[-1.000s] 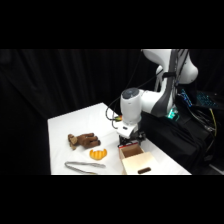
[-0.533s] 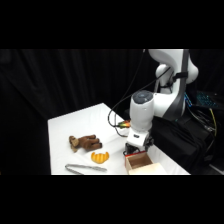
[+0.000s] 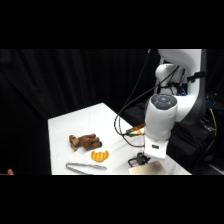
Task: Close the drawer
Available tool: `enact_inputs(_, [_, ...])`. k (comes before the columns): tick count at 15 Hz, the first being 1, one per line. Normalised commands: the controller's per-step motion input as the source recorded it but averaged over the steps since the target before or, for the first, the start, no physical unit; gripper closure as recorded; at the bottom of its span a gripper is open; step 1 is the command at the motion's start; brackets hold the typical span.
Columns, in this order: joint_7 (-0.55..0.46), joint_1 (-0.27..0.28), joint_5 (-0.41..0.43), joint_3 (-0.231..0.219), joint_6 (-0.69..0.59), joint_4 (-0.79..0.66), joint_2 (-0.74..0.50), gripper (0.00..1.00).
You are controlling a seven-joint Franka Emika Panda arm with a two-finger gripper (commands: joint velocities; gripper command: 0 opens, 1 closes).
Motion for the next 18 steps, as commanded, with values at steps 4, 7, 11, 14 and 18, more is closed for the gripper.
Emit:
enact_inputs(4, [0.24,0.068,-0.168,-0.070,-0.21,0.16,-0.02,0.00])
enact_inputs(7, [0.22,0.012,-0.201,-0.132,-0.20,0.06,-0.15,0.00])
enact_inputs(11, [0.17,-0.034,-0.139,-0.078,-0.22,0.03,-0.20,0.00])
enact_inputs(14, [0.06,-0.104,0.120,0.044,-0.34,0.08,-0.29,0.00])
enact_inputs(18, [0.05,-0.095,0.278,0.057,-0.46,0.14,-0.39,0.00])
